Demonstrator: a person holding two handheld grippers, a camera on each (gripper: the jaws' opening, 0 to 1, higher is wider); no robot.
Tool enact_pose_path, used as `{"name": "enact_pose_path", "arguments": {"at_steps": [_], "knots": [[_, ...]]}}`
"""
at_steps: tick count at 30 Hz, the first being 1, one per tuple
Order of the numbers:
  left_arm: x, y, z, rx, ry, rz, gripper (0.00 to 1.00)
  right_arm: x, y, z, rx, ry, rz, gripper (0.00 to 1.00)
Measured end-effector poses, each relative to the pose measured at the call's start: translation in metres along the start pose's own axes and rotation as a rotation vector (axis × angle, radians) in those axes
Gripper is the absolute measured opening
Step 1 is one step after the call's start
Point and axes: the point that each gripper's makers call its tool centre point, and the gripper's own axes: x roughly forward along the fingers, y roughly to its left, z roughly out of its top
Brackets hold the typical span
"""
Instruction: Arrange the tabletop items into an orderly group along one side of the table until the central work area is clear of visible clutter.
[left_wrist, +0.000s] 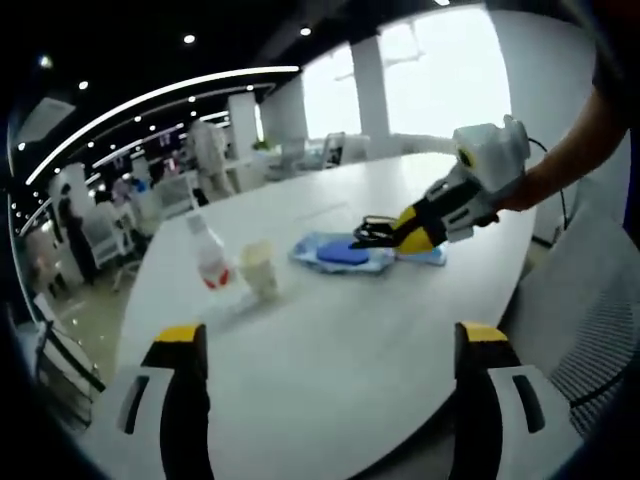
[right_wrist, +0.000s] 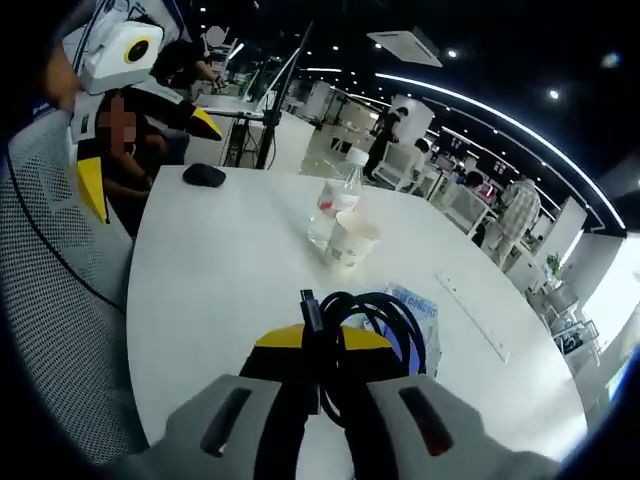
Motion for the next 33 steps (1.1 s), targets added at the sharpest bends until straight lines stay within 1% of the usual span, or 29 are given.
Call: {"name": "enact_pose_path", "arguments": {"at_steps": [5, 14, 21, 25, 27, 30, 33], "knots": [[0.0, -0.001, 0.0, 0.001, 0.001, -0.006, 1.0, -0.003, 0.011, -0.009, -0.011, 0.021, 0.014, 0.08], [0.0, -0.001, 0.0, -0.006, 0.0, -0.007, 1.0, -0.003, 0.024, -0.023, -0.021, 0.054, 0.036, 0.08], [0.0, 0.001, -0.001, -0.012, 0.008, 0.0, 1.0, -0.003, 0.033, -0.027, -0.014, 0.066, 0.054, 0.08], [0.001, 0.001, -0.003, -0.015, 0.016, -0.001, 1.0, -0.002, 0.048, -0.036, -0.036, 0.085, 0.087, 0.08], [0.0, 0.001, -0.002, -0.014, 0.012, 0.001, 1.0, -0.002, 0.053, -0.04, -0.048, 0.094, 0.101, 0.08], [0.0, 0.001, -0.003, -0.015, 0.014, 0.0, 1.0, -0.002, 0.061, -0.045, -0.044, 0.114, 0.129, 0.09], [0.001, 0.0, -0.003, -0.014, 0.013, -0.004, 1.0, 0.0, 0.071, -0.054, -0.045, 0.14, 0.164, 0.09]]}}
